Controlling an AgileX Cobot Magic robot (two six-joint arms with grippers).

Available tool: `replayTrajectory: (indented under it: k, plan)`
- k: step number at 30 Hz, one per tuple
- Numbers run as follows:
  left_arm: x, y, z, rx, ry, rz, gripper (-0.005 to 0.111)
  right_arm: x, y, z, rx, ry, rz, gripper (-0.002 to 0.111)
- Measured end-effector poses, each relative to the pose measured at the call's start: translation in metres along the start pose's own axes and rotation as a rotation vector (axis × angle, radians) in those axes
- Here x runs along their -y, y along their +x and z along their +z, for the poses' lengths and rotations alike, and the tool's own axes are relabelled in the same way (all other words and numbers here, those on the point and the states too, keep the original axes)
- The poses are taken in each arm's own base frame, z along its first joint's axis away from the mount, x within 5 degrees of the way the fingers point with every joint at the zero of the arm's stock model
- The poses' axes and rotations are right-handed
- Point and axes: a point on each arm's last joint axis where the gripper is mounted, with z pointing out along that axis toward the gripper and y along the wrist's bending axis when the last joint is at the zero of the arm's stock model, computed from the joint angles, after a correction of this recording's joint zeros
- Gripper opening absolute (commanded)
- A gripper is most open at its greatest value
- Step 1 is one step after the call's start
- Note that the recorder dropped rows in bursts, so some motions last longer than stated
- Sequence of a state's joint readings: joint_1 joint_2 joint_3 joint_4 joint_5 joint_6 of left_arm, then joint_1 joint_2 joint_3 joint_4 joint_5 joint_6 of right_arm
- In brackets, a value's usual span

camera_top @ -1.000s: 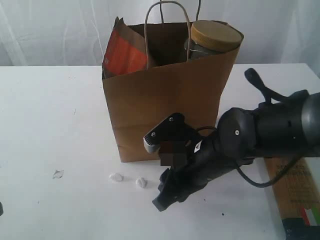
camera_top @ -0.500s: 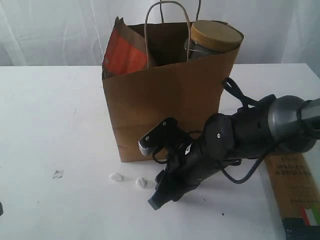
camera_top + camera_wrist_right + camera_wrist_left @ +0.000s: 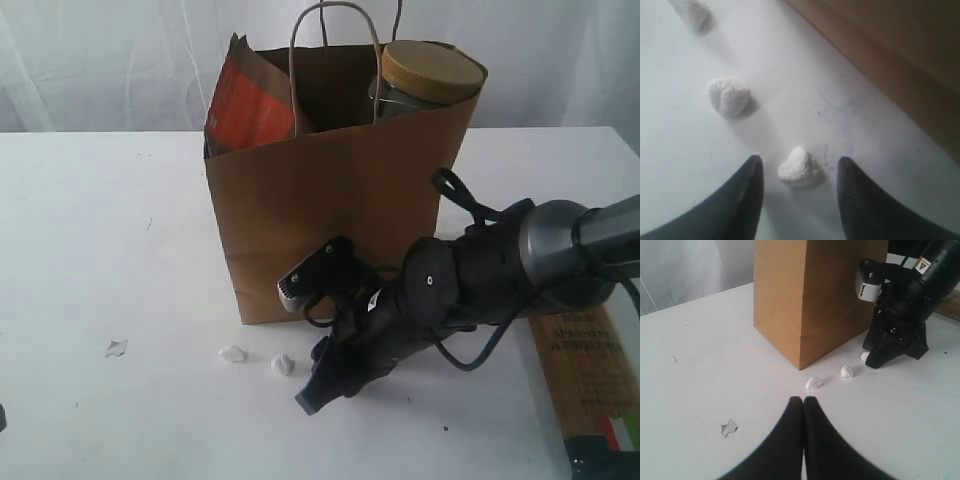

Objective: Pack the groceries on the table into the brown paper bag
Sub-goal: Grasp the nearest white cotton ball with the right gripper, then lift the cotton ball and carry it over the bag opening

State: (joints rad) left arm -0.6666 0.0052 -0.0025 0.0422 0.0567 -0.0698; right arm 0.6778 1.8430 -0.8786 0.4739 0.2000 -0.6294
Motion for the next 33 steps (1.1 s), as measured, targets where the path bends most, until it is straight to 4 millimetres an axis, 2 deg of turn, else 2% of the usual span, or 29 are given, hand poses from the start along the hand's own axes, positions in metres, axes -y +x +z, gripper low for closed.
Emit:
replayTrajectory:
  k: [12, 20, 26, 33]
  plan:
    - [0.0, 0.0, 0.0, 0.0, 0.0, 0.0, 0.0, 0.0, 0.0, 0.0, -0.007, -0.007, -0.002, 0.008]
    - [0.0, 0.0, 0.0, 0.0, 0.0, 0.0, 0.0, 0.0, -0.002, -0.002, -0.001, -0.007, 0.001, 0.005]
    - [0.0, 0.0, 0.0, 0.0, 0.0, 0.0, 0.0, -0.004, -0.009, -0.026, 0.023, -0.03, -0.016, 0.005]
    - [0.0, 0.0, 0.0, 0.0, 0.0, 0.0, 0.0, -0.012, -0.012, -0.075, 0.02, -0.079, -0.115, 0.005]
